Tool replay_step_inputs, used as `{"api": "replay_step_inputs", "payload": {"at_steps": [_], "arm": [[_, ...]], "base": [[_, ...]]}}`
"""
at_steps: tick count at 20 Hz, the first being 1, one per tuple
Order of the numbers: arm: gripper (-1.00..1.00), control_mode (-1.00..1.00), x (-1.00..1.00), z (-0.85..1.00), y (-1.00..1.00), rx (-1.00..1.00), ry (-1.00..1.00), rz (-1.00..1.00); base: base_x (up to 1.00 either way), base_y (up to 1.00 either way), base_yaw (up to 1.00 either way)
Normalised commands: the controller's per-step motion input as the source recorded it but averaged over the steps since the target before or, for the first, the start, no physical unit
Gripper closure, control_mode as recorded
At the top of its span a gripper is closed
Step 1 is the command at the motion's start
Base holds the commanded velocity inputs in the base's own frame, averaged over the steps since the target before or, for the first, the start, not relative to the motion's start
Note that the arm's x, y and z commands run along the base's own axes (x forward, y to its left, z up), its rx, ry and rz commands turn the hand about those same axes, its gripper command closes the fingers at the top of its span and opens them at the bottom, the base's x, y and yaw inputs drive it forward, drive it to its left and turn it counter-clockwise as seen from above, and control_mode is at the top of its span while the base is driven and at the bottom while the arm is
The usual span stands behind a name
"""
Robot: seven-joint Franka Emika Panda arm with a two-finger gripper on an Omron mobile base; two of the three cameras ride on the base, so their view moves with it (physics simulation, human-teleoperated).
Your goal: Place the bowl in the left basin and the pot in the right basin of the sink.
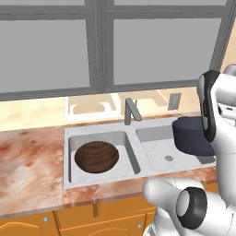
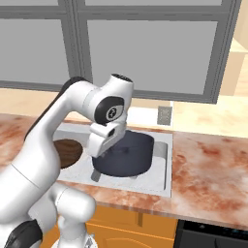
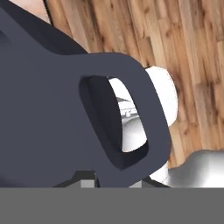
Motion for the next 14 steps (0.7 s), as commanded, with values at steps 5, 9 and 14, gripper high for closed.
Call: {"api": "replay_step_inputs", "payload": {"at_steps": [5,9,14], "arm": [[1.00,-1.00,0.26,-0.14,-0.11,0.00,0.00,0.08],[1.00,-1.00,0.24,-0.17,-0.05,0.00,0.00,0.07],[1.00,-1.00,0.20,-0.16,-0.07,0.01,0.00,0.07]], "base": [[0.00,0.00,0.00],[0.00,0.00,0.00],[0.00,0.00,0.00]]}}
